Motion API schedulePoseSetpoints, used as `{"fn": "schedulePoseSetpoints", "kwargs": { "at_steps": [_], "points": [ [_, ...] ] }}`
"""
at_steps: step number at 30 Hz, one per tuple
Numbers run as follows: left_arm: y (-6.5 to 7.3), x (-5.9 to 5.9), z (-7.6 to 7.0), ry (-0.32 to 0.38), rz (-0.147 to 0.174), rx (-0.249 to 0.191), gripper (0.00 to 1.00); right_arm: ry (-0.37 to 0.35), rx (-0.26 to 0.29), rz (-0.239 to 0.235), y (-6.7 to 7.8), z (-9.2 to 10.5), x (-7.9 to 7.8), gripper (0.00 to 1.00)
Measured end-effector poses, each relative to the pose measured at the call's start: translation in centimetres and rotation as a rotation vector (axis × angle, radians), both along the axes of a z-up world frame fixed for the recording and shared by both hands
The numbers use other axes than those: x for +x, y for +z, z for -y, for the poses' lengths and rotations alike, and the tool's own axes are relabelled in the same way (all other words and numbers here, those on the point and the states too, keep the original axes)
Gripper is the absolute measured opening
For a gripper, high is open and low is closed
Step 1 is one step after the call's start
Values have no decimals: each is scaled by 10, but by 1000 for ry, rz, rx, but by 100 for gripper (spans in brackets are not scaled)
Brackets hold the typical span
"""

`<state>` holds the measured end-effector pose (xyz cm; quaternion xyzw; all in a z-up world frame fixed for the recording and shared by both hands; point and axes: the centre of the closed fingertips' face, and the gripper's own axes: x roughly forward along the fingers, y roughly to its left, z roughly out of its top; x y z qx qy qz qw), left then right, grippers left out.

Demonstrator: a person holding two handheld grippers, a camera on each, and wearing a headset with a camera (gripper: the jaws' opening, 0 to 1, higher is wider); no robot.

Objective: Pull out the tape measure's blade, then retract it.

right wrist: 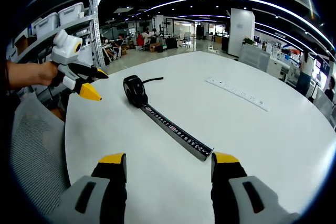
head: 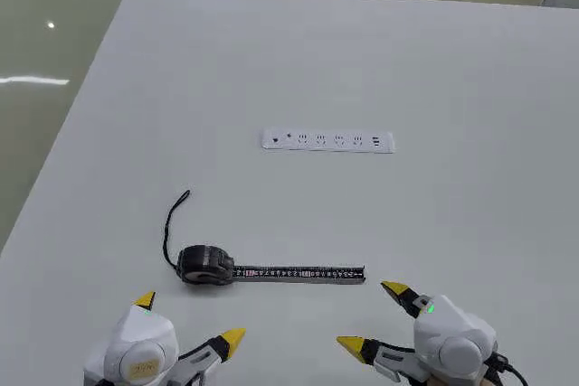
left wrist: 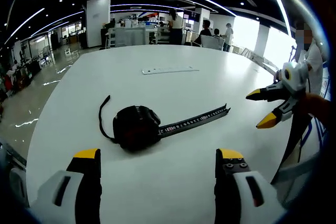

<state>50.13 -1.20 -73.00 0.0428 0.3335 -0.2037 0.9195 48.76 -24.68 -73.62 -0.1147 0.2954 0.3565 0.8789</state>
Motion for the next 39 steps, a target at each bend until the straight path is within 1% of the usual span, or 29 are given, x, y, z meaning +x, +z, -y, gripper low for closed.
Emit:
{"fn": "schedulePoseSetpoints", "kwargs": {
  "at_steps": [4, 5, 7, 9, 14, 19, 21, 25, 29, 34, 36, 39],
  "points": [
    [-2, 6, 1, 9, -1, 8, 88, 50, -16, 7, -4, 2, 5, 64],
    [-2, 7, 1, 12, -3, 11, 88, 54, -15, 9, -5, 3, 7, 64],
    [-4, 10, 2, 13, -7, 12, 88, 64, 8, -8, -9, 4, 9, 63],
    [-5, 14, 3, 17, -6, 14, 87, 76, 19, -3, -11, 5, 14, 62],
    [-7, 23, 5, 20, 5, 12, 85, 122, 15, -4, -17, 6, 23, 60],
    [-11, 31, 4, 33, 0, 18, 85, 188, -11, -1, -25, 9, 29, 58],
    [-13, 35, 3, 41, 0, 24, 85, 209, -8, -1, -27, 10, 33, 57],
    [-17, 41, 3, 56, -6, 21, 85, 236, 4, 1, -32, 14, 40, 55],
    [-18, 48, 3, 72, -3, 23, 84, 269, 4, 6, -38, 18, 47, 52],
    [-20, 54, 0, 93, -1, 25, 84, 337, -7, -7, -46, 17, 48, 49],
    [-22, 56, -1, 103, -4, 26, 84, 359, -10, -14, -49, 17, 48, 49],
    [-26, 59, -2, 111, -12, 26, 84, 391, -28, -12, -52, 17, 51, 47]
  ]
}}
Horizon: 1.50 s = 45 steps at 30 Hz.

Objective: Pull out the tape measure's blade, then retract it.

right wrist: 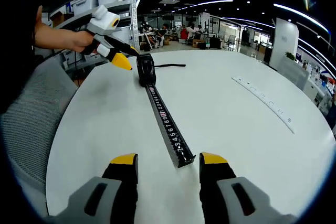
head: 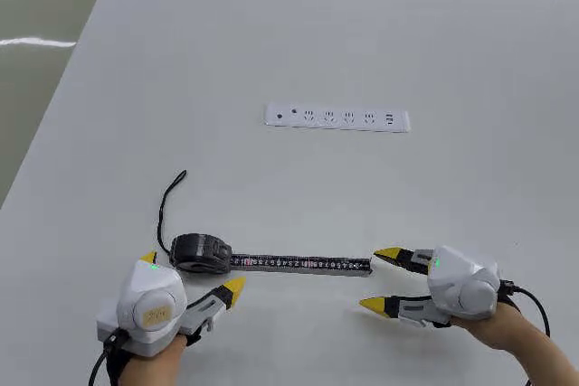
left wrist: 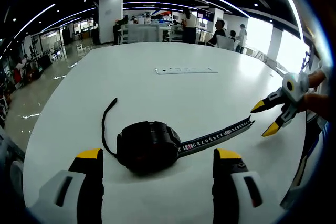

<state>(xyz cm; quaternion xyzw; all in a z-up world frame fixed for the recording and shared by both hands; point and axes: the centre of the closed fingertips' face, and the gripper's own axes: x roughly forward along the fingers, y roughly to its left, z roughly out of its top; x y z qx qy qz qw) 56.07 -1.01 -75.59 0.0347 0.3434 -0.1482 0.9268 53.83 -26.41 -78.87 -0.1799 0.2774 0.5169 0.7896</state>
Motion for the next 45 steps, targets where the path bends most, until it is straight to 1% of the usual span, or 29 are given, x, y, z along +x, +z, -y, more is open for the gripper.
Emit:
{"fn": "schedulePoseSetpoints", "kwargs": {
  "at_steps": [5, 8, 13, 16, 18, 20, 26, 29, 30, 37, 39, 40, 42, 44, 45],
  "points": [
    [-3, 5, 2, 12, -10, -7, 83, 37, -14, 7, -4, 4, 8, 43],
    [-5, 8, 2, 16, -10, -6, 82, 62, -21, 7, -7, 6, 12, 41],
    [-6, 12, 3, 31, -13, -16, 81, 101, -20, -5, -10, 4, 16, 36],
    [-9, 13, 4, 33, -18, -15, 81, 140, -27, -8, -14, 2, 16, 31],
    [-10, 15, 4, 36, -14, -15, 80, 151, -27, -15, -17, 3, 17, 30],
    [-9, 17, 3, 40, -9, -10, 80, 163, -21, -19, -17, 2, 18, 28],
    [-11, 22, 2, 57, -8, -13, 79, 187, -16, -28, -22, 3, 19, 22],
    [-12, 24, 1, 67, -6, -16, 78, 196, -13, -30, -21, 3, 19, 16],
    [-12, 25, 2, 70, -6, -17, 78, 193, -3, -36, -21, 3, 20, 16],
    [-16, 26, 0, 116, -13, -26, 75, 207, 1, -38, -24, 2, 18, 15],
    [-18, 26, -1, 124, -13, -29, 75, 215, -4, -25, -24, 2, 18, 14],
    [-19, 26, -1, 135, -18, -28, 75, 214, -5, -24, -24, 2, 18, 14],
    [-19, 26, -4, 151, -18, -20, 74, 215, -8, -20, -25, 3, 18, 14],
    [-21, 26, -5, 176, -23, -39, 73, 214, -10, -19, -24, 2, 18, 14],
    [-22, 26, -6, 189, -28, -41, 72, 215, -10, -17, -26, 3, 18, 14]
  ]
}}
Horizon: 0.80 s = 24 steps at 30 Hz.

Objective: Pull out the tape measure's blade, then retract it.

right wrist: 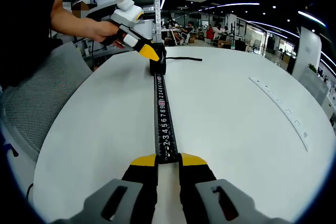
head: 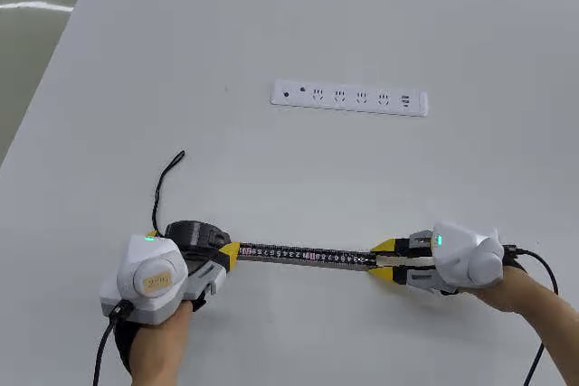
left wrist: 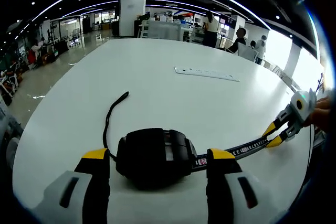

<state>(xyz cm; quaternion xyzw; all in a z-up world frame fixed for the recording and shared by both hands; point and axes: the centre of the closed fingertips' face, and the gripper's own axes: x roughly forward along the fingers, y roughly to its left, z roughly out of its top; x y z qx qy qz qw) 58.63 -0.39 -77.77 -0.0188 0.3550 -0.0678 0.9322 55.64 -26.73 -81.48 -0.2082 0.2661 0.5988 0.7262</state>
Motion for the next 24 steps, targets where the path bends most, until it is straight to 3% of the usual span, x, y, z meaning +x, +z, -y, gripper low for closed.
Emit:
{"fn": "schedulePoseSetpoints", "kwargs": {
  "at_steps": [3, 8, 16, 24],
  "points": [
    [-1, 2, -6, 46, 6, 0, 70, 0, 0, -1, 2, 0, -1, 14],
    [-7, 3, -8, 85, -15, -25, 70, 0, -4, -1, 2, 0, -2, 14],
    [-10, 5, -1, 100, -11, -29, 65, 0, -3, -4, 4, -1, -4, 14],
    [-10, 6, -3, 123, -11, -34, 65, 1, -2, -1, 5, -1, -3, 14]
  ]
}}
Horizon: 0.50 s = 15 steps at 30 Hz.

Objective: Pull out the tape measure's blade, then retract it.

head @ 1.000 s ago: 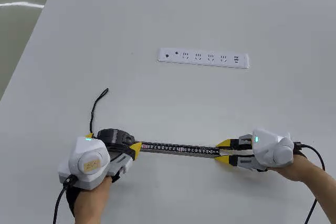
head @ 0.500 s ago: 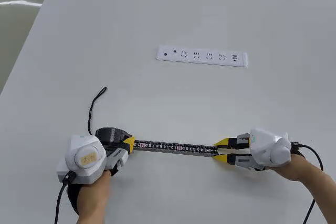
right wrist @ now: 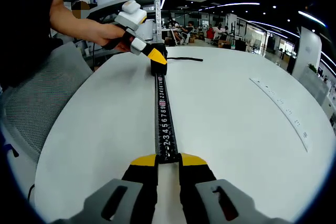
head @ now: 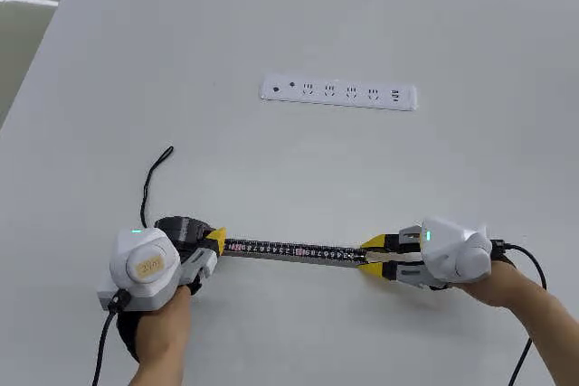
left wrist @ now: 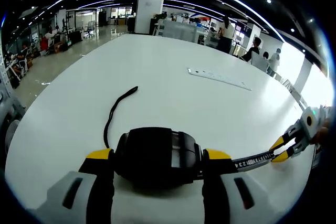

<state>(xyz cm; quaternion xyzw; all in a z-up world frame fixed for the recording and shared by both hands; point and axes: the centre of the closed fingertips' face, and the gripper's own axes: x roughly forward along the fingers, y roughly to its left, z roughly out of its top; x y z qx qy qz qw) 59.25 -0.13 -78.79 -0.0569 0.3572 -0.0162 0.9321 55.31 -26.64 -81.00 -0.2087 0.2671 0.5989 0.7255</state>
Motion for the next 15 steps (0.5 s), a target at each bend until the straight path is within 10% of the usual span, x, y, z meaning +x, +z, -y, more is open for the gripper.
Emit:
{"fn": "schedulePoseSetpoints", "kwargs": {
  "at_steps": [15],
  "points": [
    [-1, -2, -1, 3, -12, 11, 63, 3, 11, -3, 4, -4, -2, 14]
  ]
}}
